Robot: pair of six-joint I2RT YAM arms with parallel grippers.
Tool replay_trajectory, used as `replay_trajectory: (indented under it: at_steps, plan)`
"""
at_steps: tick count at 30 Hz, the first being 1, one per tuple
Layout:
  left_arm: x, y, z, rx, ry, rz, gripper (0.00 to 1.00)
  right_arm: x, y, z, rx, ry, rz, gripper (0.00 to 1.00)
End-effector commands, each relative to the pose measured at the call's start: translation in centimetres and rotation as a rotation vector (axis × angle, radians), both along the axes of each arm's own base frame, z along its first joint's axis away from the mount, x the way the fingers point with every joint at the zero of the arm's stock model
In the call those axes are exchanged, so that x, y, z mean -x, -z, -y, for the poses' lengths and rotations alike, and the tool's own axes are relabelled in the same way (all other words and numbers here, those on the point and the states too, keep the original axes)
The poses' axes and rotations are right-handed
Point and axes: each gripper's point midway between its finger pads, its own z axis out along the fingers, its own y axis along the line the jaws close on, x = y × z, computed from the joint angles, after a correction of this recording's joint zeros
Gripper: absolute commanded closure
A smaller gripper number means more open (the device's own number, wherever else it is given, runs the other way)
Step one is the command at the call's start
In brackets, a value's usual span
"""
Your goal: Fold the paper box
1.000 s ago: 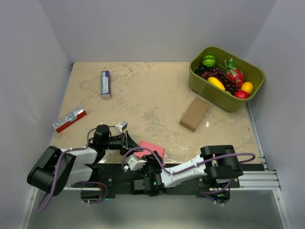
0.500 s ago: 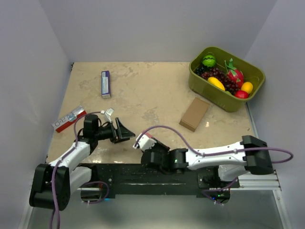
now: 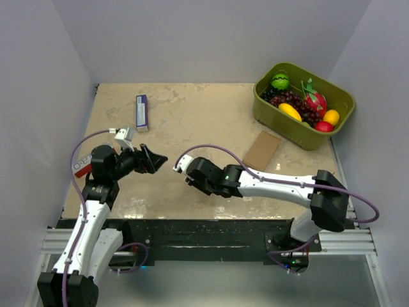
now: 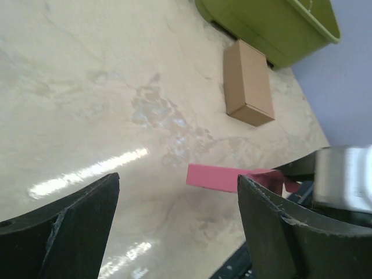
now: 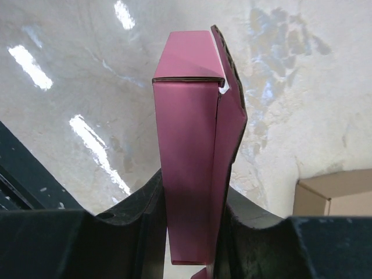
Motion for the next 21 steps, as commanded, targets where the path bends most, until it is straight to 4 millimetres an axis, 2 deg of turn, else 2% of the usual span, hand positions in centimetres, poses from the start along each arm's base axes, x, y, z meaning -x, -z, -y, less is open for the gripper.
replay_trajectory:
  at_steps: [1,5,12,14,19,21]
  plan:
    - [-1.3,-1.7,-3.2,-0.202,-0.117,0.124,0.13,-0.3,0.7,-0.9,0.030,-0.116,-0.123,0.70]
    - [-1.1,-1.8,-3.1,-0.205,-0.115,0.153,0.13,-1.8,2.4,-1.0,0.065,-0.141,-0.179,0.72]
    - [-1.0,-1.6,-2.7,-0.196,-0.086,0.148,0.13,-2.8,5.8,-0.7,0.143,-0.191,-0.323,0.74]
    - [-1.0,-1.5,-2.7,-0.195,-0.083,0.147,0.13,-3.4,6.2,-0.5,0.153,-0.186,-0.344,0.73]
    - [-1.0,-1.5,-2.6,-0.192,-0.081,0.146,0.13,-3.8,6.7,-0.7,0.159,-0.183,-0.355,0.63]
    - [-1.0,-1.4,-2.6,-0.193,-0.077,0.144,0.13,-4.1,6.5,-0.7,0.154,-0.172,-0.341,0.50]
